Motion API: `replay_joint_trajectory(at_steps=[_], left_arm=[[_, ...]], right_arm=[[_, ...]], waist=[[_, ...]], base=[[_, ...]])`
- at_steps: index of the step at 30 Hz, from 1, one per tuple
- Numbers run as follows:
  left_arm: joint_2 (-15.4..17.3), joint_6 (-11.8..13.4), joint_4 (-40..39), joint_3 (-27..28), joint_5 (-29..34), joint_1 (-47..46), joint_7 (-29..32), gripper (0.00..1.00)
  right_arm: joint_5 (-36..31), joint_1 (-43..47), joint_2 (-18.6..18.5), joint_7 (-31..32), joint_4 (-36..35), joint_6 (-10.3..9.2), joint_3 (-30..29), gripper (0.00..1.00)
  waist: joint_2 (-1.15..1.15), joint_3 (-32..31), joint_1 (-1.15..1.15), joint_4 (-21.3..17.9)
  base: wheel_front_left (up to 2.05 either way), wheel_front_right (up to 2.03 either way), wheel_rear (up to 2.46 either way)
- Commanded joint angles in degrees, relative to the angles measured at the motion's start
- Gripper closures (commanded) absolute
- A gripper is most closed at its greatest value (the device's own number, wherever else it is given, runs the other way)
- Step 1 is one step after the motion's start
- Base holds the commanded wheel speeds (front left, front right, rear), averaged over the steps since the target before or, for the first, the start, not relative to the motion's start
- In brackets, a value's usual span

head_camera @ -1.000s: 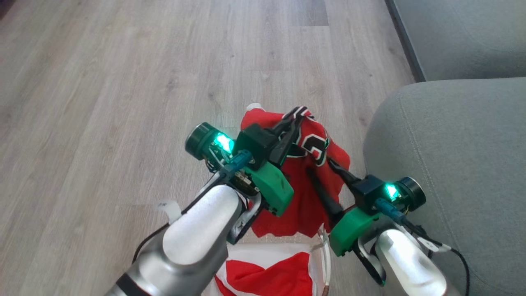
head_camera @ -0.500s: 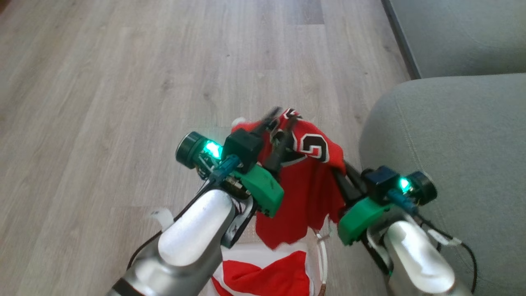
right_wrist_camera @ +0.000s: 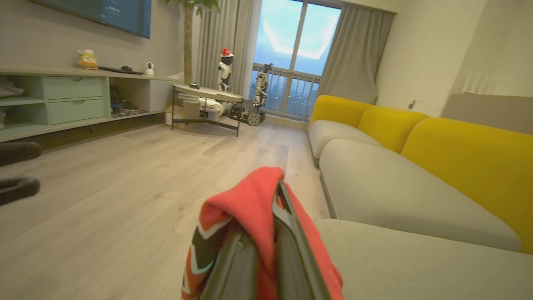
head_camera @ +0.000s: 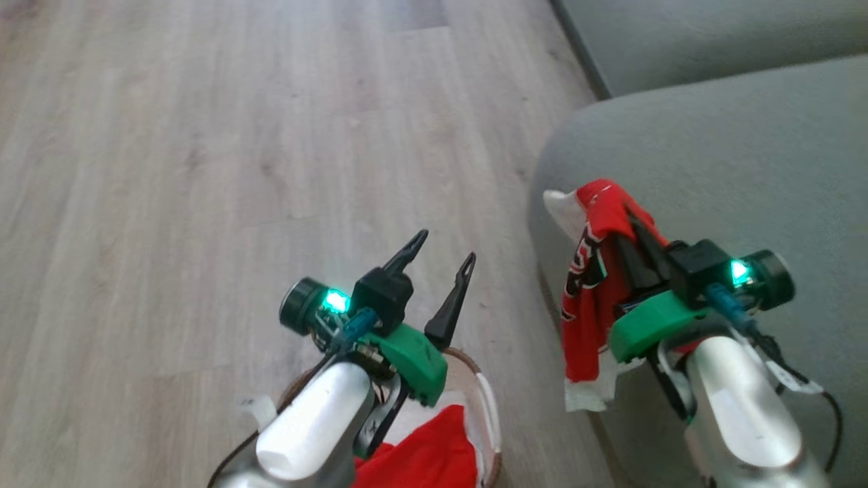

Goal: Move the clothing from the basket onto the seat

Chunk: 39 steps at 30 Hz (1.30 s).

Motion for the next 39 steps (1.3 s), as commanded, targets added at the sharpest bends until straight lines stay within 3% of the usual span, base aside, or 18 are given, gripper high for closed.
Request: replay_joint_trajectory(at_steps=[1, 10, 20, 29, 39], left_arm=[[0.97, 0.21, -1.47, 2.67, -0.58, -1.43, -0.88, 0.0], [0.41, 0.06, -2.26, 3.68, -0.37, 1.6, -1.18, 0.0], [-0.19, -0.87, -3.24, 4.79, 1.39, 3.22, -1.2, 0.0], [-0.39, -1.4, -3.63, 6.02, 2.87, 2.73, -1.2, 0.0], [2.36, -1.43, -5.78, 8.1, 5.2, -0.45, -1.2, 0.0]], right_arm=[[-0.43, -1.88, -0.48, -0.38, -2.77, -0.02, 0.41, 1.0], [-0.39, -1.51, -3.12, -0.38, -5.02, -0.02, 1.31, 1.0], [0.56, -1.84, -4.11, -0.38, -5.78, -0.02, 1.65, 1.0], [1.25, -6.95, -4.99, -0.38, -3.19, -0.02, 2.07, 1.0], [2.74, -29.48, -9.66, -0.01, 6.94, -0.02, 1.1, 1.0]], waist=[[0.0, 0.54, 0.0, -3.04], [0.0, 2.68, 0.0, -12.33], [0.0, 5.16, 0.0, -17.76], [0.0, 8.11, 0.0, -17.52], [0.0, 17.08, 0.0, -12.33]], base=[[0.0, 0.0, 0.0], [0.0, 0.0, 0.0], [0.0, 0.0, 0.0], [0.0, 0.0, 0.0], [0.0, 0.0, 0.0]])
